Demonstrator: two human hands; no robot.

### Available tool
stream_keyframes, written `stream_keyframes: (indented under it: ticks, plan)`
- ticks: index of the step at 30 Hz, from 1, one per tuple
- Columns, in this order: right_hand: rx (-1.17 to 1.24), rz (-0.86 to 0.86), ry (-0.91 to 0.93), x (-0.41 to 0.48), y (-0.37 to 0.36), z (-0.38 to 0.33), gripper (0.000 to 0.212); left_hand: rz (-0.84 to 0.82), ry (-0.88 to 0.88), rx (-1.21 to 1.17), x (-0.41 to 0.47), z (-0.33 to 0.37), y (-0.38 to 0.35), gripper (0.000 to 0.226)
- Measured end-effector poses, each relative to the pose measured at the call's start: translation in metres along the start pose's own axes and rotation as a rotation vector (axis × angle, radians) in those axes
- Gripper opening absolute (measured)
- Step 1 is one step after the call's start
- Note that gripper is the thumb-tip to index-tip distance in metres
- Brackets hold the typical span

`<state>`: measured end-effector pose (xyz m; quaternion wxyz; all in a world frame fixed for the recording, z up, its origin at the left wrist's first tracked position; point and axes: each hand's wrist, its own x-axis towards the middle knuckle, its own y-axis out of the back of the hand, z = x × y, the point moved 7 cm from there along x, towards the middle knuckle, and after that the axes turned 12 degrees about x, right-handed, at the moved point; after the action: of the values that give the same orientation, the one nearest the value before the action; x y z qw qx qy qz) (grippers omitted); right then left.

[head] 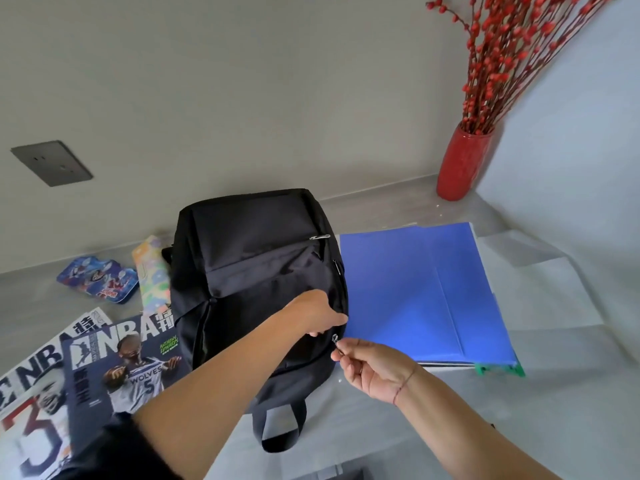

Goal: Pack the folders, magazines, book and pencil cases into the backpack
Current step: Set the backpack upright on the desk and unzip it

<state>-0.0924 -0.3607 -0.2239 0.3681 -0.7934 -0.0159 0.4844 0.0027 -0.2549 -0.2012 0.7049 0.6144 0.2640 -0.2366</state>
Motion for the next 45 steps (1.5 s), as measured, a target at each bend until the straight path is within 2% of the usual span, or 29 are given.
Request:
stream_keyframes:
  ticks: [3,6,9,13,16,18,20,22,24,25,26,28,30,33,36,37,42,45]
  plan:
    - [0.049,0.018,-0.023,-0.001,0.000,0.015,0.011,-0.010,-0.011,-0.049,-0.005,-0.002,-0.009,0.036]
    - [0.072,0.040,-0.046,-0.004,0.002,0.025,0.008,0.078,-0.044,-0.059,-0.012,-0.002,-0.007,0.036]
    - [0.079,0.006,-0.135,-0.012,-0.004,0.048,0.011,0.174,-0.077,-0.301,-0.023,-0.002,0.003,0.025]
    - [0.121,-0.098,-0.295,-0.016,-0.034,0.102,0.026,0.326,-0.095,-0.540,-0.034,-0.001,0.018,0.019]
    - [0.113,-0.117,-0.286,-0.014,-0.057,0.119,0.047,0.405,-0.111,-0.608,-0.047,-0.004,0.024,0.019]
    - [-0.131,-0.103,-0.188,-0.015,-0.063,0.111,0.040,0.437,-0.130,-0.653,-0.064,-0.022,0.024,0.018]
    - [-0.626,-0.053,0.018,-0.022,-0.060,0.084,0.031,0.496,-0.120,-0.617,-0.083,-0.050,0.016,0.016]
    - [-1.113,0.017,0.398,-0.030,-0.060,0.041,0.022,0.566,-0.059,-0.546,-0.105,-0.081,0.000,0.019]
    - [-1.419,0.046,0.785,-0.045,-0.072,0.009,0.012,0.612,0.020,-0.492,-0.123,-0.105,-0.025,0.024]
    - [-1.562,0.020,0.918,-0.048,-0.079,0.004,0.014,0.636,0.049,-0.468,-0.130,-0.111,-0.037,0.027]
    - [-1.713,-0.020,1.009,-0.045,-0.085,0.004,0.025,0.663,0.074,-0.450,-0.136,-0.114,-0.048,0.029]
    - [-1.949,-0.098,1.060,-0.030,-0.089,0.012,0.044,0.723,0.083,-0.413,-0.145,-0.113,-0.064,0.037]
    - [-2.002,-0.143,1.081,-0.020,-0.093,0.017,0.045,0.780,0.044,-0.328,-0.149,-0.105,-0.074,0.047]
    - [-2.018,-0.168,1.124,-0.014,-0.094,0.021,0.032,0.814,-0.009,-0.135,-0.142,-0.090,-0.082,0.057]
    - [-2.064,-0.156,1.178,-0.013,-0.096,0.028,0.008,0.838,-0.018,-0.055,-0.136,-0.085,-0.078,0.047]
    - [-2.062,-0.137,1.183,-0.012,-0.095,0.029,0.008,0.847,-0.019,-0.056,-0.134,-0.085,-0.077,0.042]
    - [-2.019,-0.108,1.080,-0.005,-0.090,0.032,0.011,0.714,-0.037,-0.324,-0.126,-0.097,-0.077,0.017]
    - [-1.790,-0.119,0.969,-0.007,-0.090,0.028,0.012,0.698,-0.111,-0.435,-0.125,-0.102,-0.074,0.006]
